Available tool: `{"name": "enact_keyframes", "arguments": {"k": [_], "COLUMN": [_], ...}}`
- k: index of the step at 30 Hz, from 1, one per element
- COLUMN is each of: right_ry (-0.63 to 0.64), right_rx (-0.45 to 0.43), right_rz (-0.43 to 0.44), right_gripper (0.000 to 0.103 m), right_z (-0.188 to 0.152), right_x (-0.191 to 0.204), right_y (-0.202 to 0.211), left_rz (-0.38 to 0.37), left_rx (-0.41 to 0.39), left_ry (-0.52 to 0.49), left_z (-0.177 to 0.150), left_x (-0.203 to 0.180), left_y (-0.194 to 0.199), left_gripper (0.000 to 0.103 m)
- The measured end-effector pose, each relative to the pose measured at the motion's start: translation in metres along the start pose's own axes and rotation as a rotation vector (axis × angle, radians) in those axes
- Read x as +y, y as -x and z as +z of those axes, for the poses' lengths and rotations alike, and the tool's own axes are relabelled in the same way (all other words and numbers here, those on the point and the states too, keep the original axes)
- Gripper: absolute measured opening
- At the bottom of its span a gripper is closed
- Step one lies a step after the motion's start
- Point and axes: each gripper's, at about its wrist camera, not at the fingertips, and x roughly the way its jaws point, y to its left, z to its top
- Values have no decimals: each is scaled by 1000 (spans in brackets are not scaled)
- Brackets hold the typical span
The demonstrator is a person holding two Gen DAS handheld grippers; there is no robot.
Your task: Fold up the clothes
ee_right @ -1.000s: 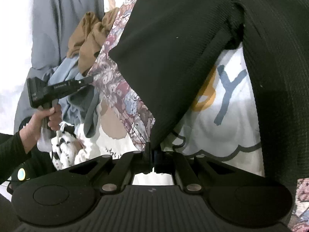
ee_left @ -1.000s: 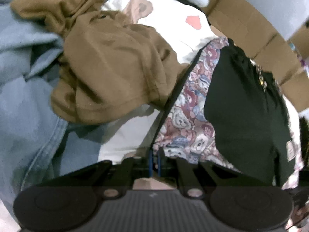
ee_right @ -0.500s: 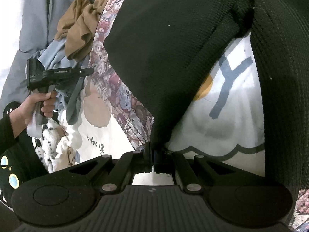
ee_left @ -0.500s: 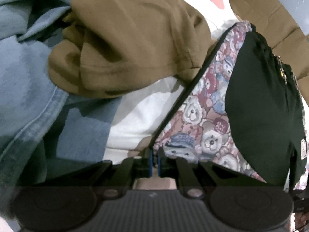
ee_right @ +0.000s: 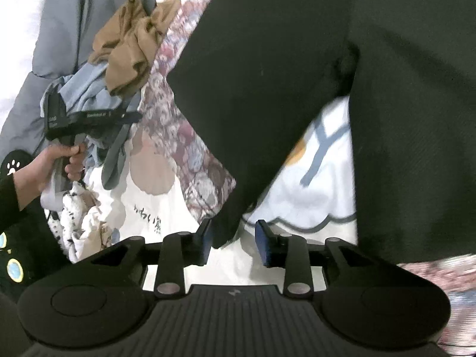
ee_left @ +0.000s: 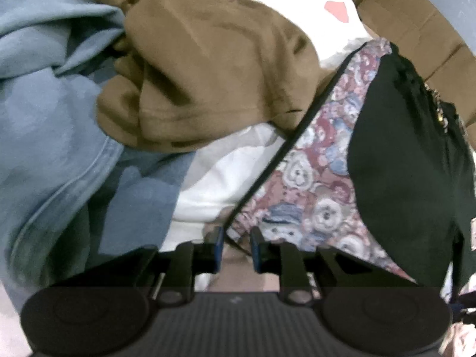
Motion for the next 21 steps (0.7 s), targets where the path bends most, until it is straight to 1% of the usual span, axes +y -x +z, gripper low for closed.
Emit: {"name": "enact_keyframes", "arguments": {"k": [6, 9, 14, 15, 17, 21], "right_ry": [58, 87, 133, 141, 152, 173], "right_rx": [-65, -111, -146, -154, -167, -194], "right_rz": [-43, -73, -113, -120, -131, -151], "right_gripper": [33, 33, 34, 35, 40, 40], "right_z": [17, 24, 36, 38, 40, 45], "right_x": [18, 29, 51, 54, 60, 71], "right_y": [37, 60, 98, 106, 120, 150], "left_rz": [-17, -24, -26, -30, -41, -51], "left_rx": [-29, -59, -94, -99, -113, -118], "left_ry": [16, 13, 3, 2, -5, -18], "left_z": [-4, -1, 5, 4, 4, 2], "left_x": [-10, -23, -43, -46, -54, -70], "left_y": [37, 62, 98, 106, 123, 153], "left_gripper": [26, 27, 27, 27, 27, 27]}}
